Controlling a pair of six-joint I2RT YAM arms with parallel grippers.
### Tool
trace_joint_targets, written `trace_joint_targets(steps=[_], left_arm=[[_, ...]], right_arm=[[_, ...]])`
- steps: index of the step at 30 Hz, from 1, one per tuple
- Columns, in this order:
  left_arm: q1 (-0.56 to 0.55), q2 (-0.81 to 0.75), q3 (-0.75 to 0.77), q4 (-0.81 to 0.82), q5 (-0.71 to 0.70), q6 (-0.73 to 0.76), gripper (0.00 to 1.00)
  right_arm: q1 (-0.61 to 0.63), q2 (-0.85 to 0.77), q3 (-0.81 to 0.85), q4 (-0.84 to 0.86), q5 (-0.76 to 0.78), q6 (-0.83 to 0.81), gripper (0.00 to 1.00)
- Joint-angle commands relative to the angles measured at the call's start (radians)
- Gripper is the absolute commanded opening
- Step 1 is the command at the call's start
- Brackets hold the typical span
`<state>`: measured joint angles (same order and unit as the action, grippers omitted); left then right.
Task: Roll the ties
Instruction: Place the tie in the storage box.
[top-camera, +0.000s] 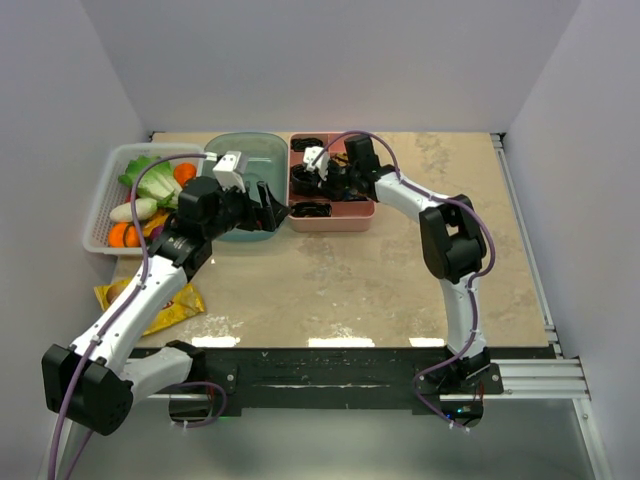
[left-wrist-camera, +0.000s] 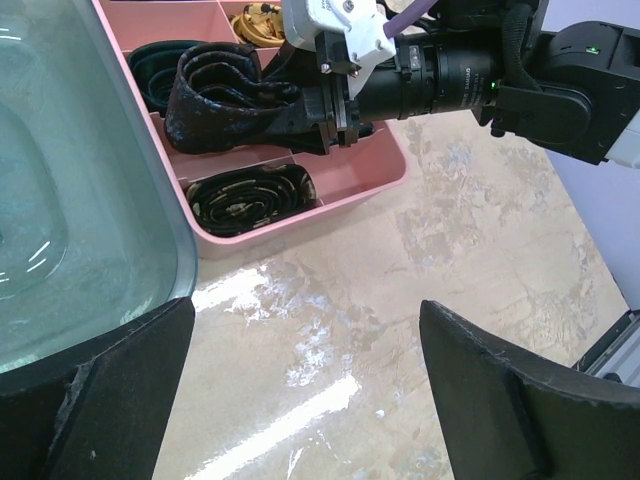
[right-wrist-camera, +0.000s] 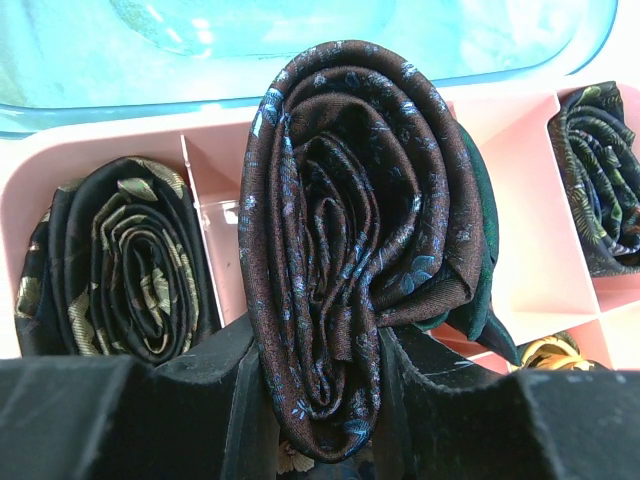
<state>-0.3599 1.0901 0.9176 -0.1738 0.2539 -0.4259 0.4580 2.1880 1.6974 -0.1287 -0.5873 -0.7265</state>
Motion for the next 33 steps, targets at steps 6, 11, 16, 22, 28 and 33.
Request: trace_joint_targets(steps=[6,11,16,22,28,33], left_arm=[[0.01,-0.021,-0.017,0.043,0.005,0.001,1.0],[0.01,-0.022,-0.025,0.045,0.005,0.003,1.0],[0.012,-0.022,-0.026,0.045,0.004,0.009,1.0],[0.016,-0.018,-0.019,0.036,0.004,0.019,1.0],[0.021,-0.007,0.004,0.036,0.011,0.032,1.0],[0.022,0.008,0.021,0.04,0.018,0.039,1.0]], right_arm=[[-0.005,-0.043,-0.016,-0.048,0.035,0.032,0.0],[-0.002,-0.005,0.027,-0.103,0.044,0.022,0.0],[0.004,0.015,0.061,-0.144,0.067,0.006,0.0],[0.024,0.067,0.12,-0.233,0.107,-0.017,0.0],[0.045,0.111,0.163,-0.301,0.13,-0.031,0.0],[0.05,0.145,0.211,-0.333,0.176,-0.021,0.0]])
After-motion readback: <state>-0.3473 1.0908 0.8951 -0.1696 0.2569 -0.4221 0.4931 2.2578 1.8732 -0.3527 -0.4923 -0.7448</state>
